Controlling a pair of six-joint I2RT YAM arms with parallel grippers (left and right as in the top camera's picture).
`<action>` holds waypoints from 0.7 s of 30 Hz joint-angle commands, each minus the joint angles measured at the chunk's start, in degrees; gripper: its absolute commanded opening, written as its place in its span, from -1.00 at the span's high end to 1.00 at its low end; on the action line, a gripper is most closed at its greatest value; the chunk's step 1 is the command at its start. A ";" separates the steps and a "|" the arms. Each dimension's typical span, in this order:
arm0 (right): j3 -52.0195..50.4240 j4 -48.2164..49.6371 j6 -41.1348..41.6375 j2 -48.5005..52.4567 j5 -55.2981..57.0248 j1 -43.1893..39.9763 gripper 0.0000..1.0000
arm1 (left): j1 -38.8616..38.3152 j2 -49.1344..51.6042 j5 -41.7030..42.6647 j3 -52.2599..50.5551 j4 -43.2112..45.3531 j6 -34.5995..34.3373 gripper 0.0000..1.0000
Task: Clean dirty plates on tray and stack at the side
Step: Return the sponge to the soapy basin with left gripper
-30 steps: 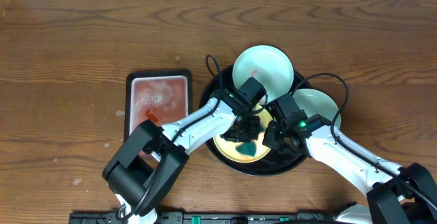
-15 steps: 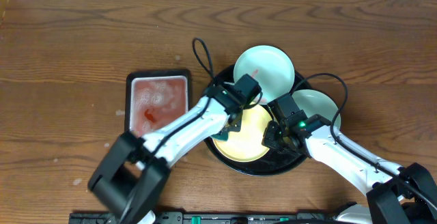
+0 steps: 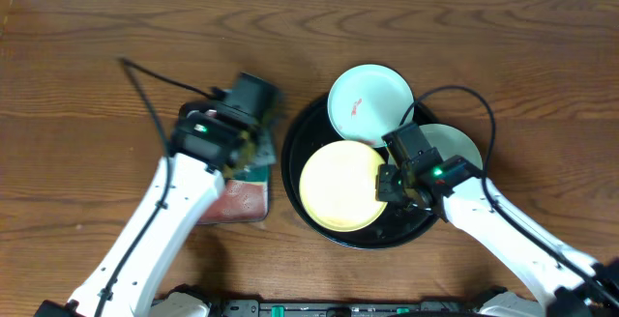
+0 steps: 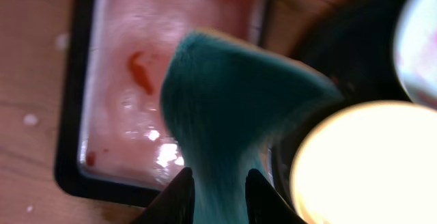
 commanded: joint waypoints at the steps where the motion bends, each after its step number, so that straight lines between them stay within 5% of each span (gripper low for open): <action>1: 7.45 -6.03 -4.44 -3.15 12.72 2.75 0.98 | 11.45 0.50 3.28 -2.27 0.09 1.77 0.47; 9: 14.34 -11.65 -8.94 -3.17 26.73 7.34 0.97 | 18.43 2.14 9.03 -6.08 3.89 5.97 0.47; 14: 16.83 -13.55 -16.04 -3.17 39.01 12.28 0.97 | 18.62 2.21 9.01 -6.08 3.65 5.95 -0.23; 21: 17.70 -14.82 -19.32 -3.17 58.69 24.98 0.98 | 18.62 2.21 9.01 -6.08 3.65 5.95 -0.60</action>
